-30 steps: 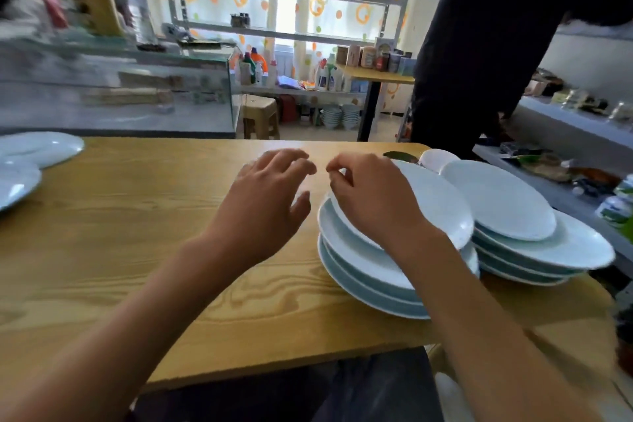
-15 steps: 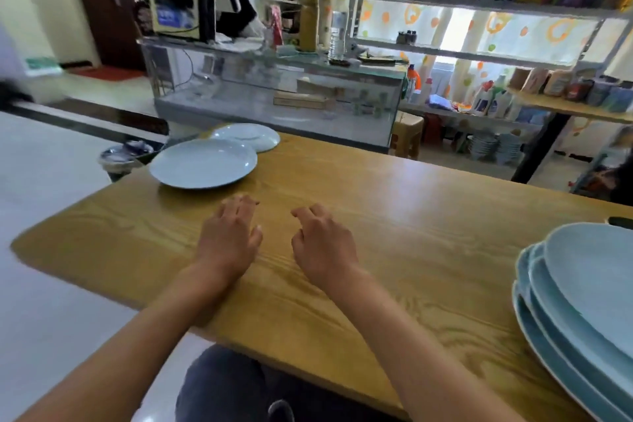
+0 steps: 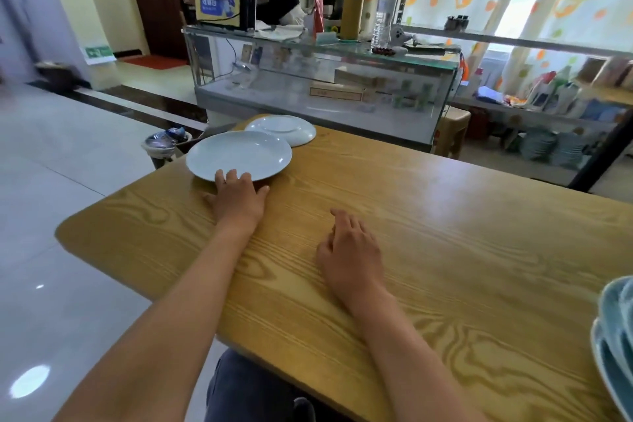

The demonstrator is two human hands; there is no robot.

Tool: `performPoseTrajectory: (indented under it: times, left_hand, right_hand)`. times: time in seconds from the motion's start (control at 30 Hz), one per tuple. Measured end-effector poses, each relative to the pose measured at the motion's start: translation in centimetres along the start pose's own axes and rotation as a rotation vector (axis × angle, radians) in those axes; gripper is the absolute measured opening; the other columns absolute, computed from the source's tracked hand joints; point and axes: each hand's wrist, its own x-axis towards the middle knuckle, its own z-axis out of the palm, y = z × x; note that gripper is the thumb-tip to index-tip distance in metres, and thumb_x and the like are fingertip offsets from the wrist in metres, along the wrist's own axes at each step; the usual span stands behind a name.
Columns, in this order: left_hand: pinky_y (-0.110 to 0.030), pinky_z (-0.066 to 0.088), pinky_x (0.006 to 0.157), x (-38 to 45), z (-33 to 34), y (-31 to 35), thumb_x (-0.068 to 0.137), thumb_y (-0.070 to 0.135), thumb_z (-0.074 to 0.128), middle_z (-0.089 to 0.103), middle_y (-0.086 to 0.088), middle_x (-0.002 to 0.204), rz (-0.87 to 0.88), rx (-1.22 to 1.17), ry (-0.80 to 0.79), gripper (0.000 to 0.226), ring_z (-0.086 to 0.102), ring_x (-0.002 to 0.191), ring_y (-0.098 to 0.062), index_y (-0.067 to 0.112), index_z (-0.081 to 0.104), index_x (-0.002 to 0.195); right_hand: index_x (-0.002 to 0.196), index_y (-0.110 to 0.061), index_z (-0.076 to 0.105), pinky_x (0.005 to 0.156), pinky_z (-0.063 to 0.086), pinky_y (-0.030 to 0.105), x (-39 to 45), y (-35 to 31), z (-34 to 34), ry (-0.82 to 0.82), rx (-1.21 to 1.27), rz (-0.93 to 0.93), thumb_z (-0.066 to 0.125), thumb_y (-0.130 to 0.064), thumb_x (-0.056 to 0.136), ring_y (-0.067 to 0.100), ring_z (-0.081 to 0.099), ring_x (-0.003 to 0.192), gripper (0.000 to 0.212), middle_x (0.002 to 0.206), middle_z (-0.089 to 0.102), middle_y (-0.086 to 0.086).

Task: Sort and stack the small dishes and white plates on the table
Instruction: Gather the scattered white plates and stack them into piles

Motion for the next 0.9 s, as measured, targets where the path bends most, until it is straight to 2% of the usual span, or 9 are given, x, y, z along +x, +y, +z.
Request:
performPoseTrajectory:
  times: [0.1,0.2,0.37,0.47,0.57,0.67,0.73,0.83,0.9]
  left_hand:
    - [-0.056,0.042,0.097,0.0,0.2,-0.2,0.088,0.038,0.064,0.059,-0.016,0.118,0.027,-0.065,0.100,0.041,0.045,0.120,-0.034,0.005,0.061,0.112]
    - [-0.045,0.050,0.077,-0.7,0.0,-0.7,0.078,0.025,0.076,0.064,-0.016,0.092,0.058,-0.189,0.182,0.028,0.056,0.095,-0.035,0.003,0.063,0.088]
    - [-0.037,0.048,0.066,-2.2,-0.8,-0.5,0.077,0.014,0.077,0.063,-0.013,0.081,0.182,-0.256,0.257,0.019,0.057,0.082,-0.028,0.005,0.062,0.082]
    - [-0.033,0.047,0.075,-3.7,-1.8,0.0,0.075,0.004,0.077,0.062,-0.013,0.089,0.291,-0.333,0.356,0.019,0.056,0.090,-0.026,0.005,0.062,0.087]
    - [-0.043,0.049,0.090,-5.8,-2.4,0.9,0.072,-0.007,0.075,0.062,-0.014,0.096,0.453,-0.413,0.420,0.025,0.055,0.105,-0.031,0.004,0.059,0.088]
    - [-0.031,0.042,0.100,-8.3,-3.0,2.7,0.076,0.010,0.077,0.062,-0.011,0.105,0.599,-0.471,0.440,0.023,0.051,0.118,-0.027,0.003,0.059,0.089]
    - [-0.028,0.037,0.104,-9.8,-3.6,4.4,0.079,0.016,0.074,0.060,-0.012,0.110,0.689,-0.506,0.450,0.022,0.049,0.123,-0.027,0.002,0.059,0.088]
    - [-0.035,0.039,0.105,-11.4,-4.7,7.5,0.082,0.020,0.072,0.059,-0.015,0.114,0.778,-0.567,0.455,0.023,0.047,0.126,-0.029,0.001,0.060,0.087]
    - [-0.038,0.039,0.104,-12.5,-5.5,9.7,0.083,0.022,0.072,0.058,-0.015,0.117,0.826,-0.617,0.457,0.025,0.046,0.127,-0.029,0.000,0.061,0.087]
  right_hand:
    - [0.143,-0.021,0.034,0.103,0.040,0.038,0.0,0.2,-0.2,-0.015,0.066,0.031,0.046,-0.022,0.090,0.017,0.047,0.119,0.055,0.131,0.051,-0.002]
    - [0.142,-0.020,0.035,0.101,0.042,0.041,-0.1,0.4,-0.3,-0.019,0.122,0.060,0.047,-0.021,0.087,0.017,0.049,0.116,0.056,0.130,0.052,-0.001]
    - [0.144,-0.019,0.034,0.100,0.043,0.042,-0.7,0.5,-0.7,-0.019,0.205,0.076,0.048,-0.018,0.087,0.019,0.051,0.116,0.059,0.130,0.052,0.001]
    - [0.146,-0.020,0.030,0.101,0.042,0.041,-1.2,0.6,-1.0,-0.007,0.267,0.067,0.051,-0.016,0.087,0.021,0.049,0.120,0.063,0.138,0.046,0.003]
    - [0.148,-0.022,0.027,0.103,0.042,0.039,-1.5,0.5,-1.7,0.148,0.290,0.011,0.056,-0.011,0.085,0.023,0.044,0.129,0.070,0.145,0.039,0.003]
    - [0.148,-0.025,0.026,0.110,0.036,0.041,-1.6,0.1,-3.4,0.345,0.197,-0.112,0.061,-0.009,0.080,0.025,0.034,0.138,0.078,0.152,0.033,0.007]
    - [0.146,-0.025,0.031,0.113,0.030,0.039,-2.0,0.0,-5.3,0.411,0.094,-0.184,0.063,-0.007,0.077,0.026,0.031,0.139,0.078,0.153,0.032,0.007]
    - [0.141,-0.024,0.043,0.118,0.020,0.045,-3.2,0.1,-8.5,0.385,0.004,-0.251,0.063,-0.007,0.078,0.025,0.026,0.143,0.069,0.150,0.039,0.006]
    - [0.132,-0.024,0.055,0.119,0.012,0.049,-4.2,0.7,-10.8,0.353,-0.044,-0.263,0.063,-0.009,0.081,0.023,0.029,0.142,0.053,0.143,0.050,0.003]
